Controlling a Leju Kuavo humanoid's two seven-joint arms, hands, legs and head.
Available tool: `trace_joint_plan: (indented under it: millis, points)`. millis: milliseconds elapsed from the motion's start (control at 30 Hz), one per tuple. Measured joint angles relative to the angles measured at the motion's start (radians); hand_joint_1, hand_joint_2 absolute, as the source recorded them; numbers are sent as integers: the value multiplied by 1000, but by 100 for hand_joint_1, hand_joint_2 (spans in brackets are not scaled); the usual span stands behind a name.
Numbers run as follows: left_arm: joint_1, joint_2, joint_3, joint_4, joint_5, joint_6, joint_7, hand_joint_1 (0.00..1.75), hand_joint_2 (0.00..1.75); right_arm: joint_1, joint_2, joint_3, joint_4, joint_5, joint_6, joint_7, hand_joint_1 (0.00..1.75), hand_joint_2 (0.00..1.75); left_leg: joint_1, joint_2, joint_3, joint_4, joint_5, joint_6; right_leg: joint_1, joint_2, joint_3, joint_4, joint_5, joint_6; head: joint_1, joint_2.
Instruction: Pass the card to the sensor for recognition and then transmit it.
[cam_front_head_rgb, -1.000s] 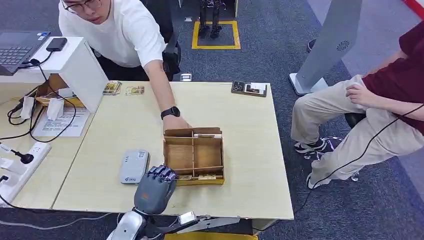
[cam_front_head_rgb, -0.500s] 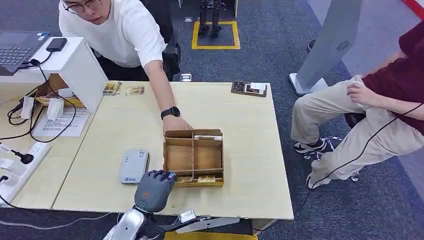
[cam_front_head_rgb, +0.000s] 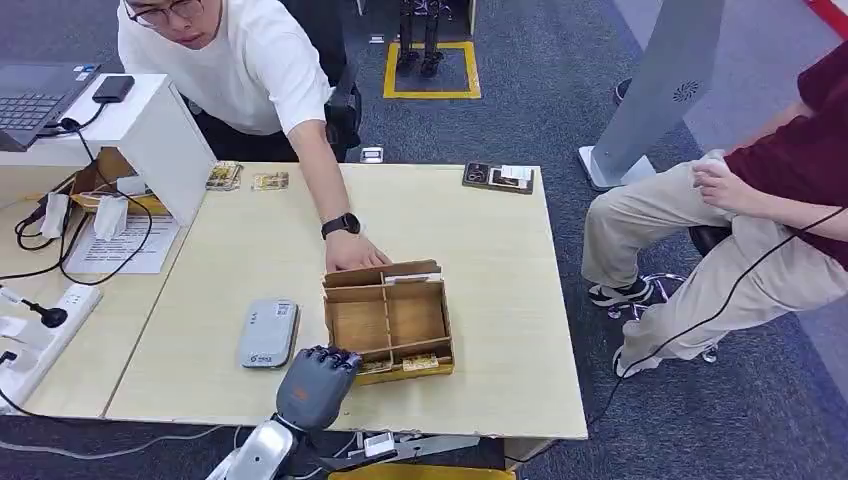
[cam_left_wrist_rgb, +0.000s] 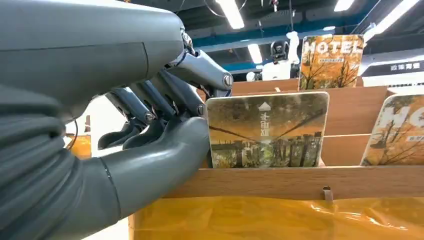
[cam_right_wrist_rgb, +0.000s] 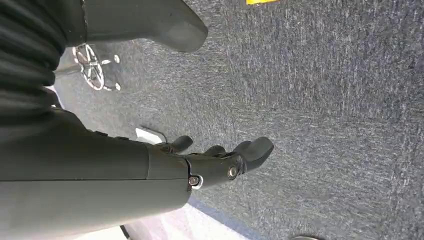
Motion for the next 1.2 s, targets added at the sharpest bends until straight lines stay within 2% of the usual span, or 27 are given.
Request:
trace_joint_plan:
  millis: [100,233,267,300,633,833,1000,1200]
  points:
    - [1,0,0,0,24,0,-14,175,175,0,0,0,0,-2,0,-2,0,175,0,0,0,0,0,0,0,0,0,0,0,0,0,0]
    - [16,-2,3,-18,49,0,-66,175,175,1,0,0,0,-6,-4,-3,0,175,0,0,0,0,0,0,0,0,0,0,0,0,0,0]
    - [21,-4,6,-23,50,0,-77,31,175,1,0,0,0,-8,-5,-3,0,175,0,0,0,0,0,0,0,0,0,0,0,0,0,0]
    - [25,-6,11,-27,46,0,-85,0,175,1,0,0,0,-10,-5,-4,0,175,0,0,0,0,0,0,0,0,0,0,0,0,0,0]
    - [77,-58,99,-85,53,0,-169,0,175,6,0,0,0,-18,-10,-6,0,175,0,0,0,0,0,0,0,0,0,0,0,0,0,0]
    - [89,-79,138,-101,62,0,-185,0,175,7,0,0,1,-18,-11,-6,0,175,0,0,0,0,0,0,0,0,0,0,0,0,0,0]
    - [102,-113,192,-119,72,0,-261,0,175,7,0,0,2,-24,-15,-6,0,175,0,0,0,0,0,0,0,0,0,0,0,0,0,0]
    - [116,-147,255,-139,62,0,-291,0,175,10,0,0,2,-27,-16,-6,0,175,0,0,0,0,0,0,0,0,0,0,0,0,1,0]
